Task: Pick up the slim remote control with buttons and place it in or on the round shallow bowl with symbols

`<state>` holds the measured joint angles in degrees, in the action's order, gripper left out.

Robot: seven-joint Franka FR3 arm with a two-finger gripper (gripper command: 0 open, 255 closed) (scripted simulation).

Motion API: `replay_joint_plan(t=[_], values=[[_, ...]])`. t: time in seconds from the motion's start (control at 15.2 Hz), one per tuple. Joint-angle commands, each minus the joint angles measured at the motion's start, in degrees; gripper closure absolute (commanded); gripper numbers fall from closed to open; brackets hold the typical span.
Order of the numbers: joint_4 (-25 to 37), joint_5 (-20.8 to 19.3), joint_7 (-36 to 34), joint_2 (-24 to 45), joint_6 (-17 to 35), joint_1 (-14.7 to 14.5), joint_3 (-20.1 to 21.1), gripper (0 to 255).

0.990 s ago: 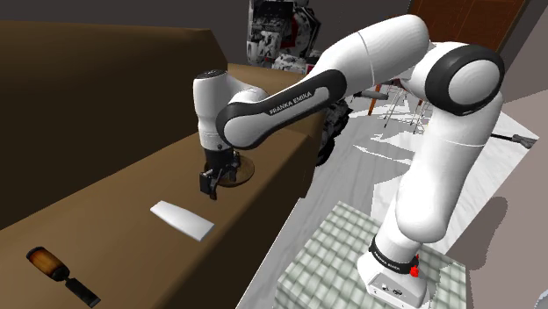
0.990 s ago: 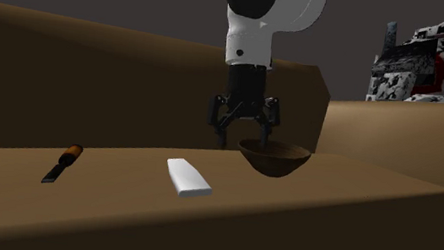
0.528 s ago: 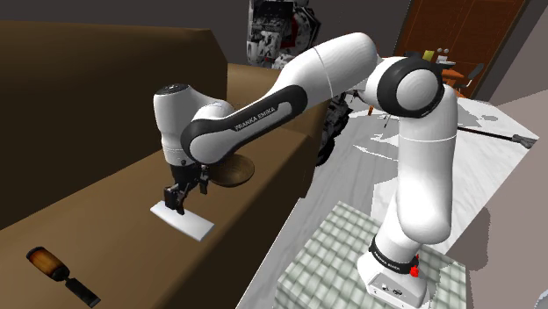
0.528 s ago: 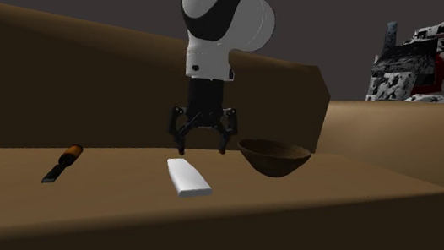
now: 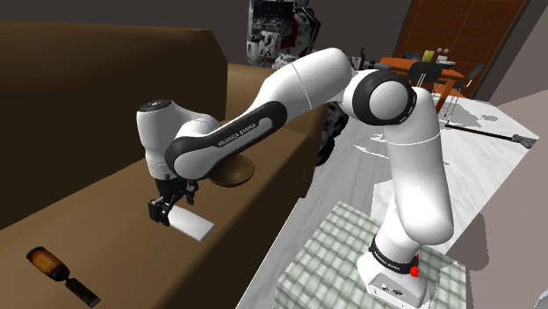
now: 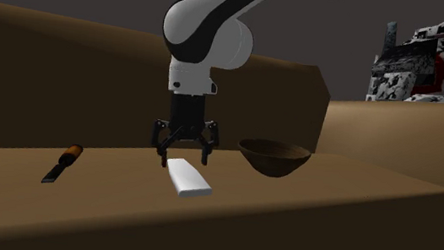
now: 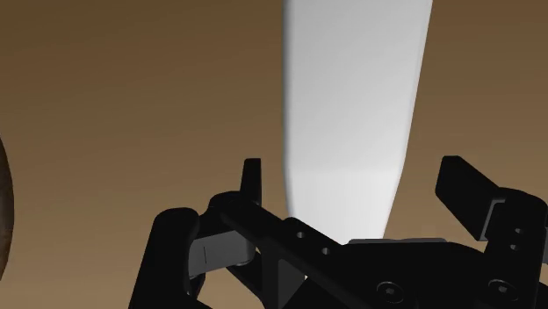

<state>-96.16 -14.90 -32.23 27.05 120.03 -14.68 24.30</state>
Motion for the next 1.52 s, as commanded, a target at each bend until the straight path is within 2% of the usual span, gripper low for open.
replay_joint_plan(t=[0.0,0.59,0.66,1.25,1.45], values=[[-0.58,-0.43,-0.28,0.76,1.3,-0.11,-0.23,0],[-0.97,-0.74,-0.48,1.33,2.22,-0.19,-0.41,0],[-0.97,-0.74,-0.48,1.33,2.22,-0.19,-0.41,255],[-0.99,-0.74,-0.48,1.33,2.23,-0.19,-0.41,255],[-0.19,-0.14,-0.06,0.25,0.45,-0.01,-0.08,255]])
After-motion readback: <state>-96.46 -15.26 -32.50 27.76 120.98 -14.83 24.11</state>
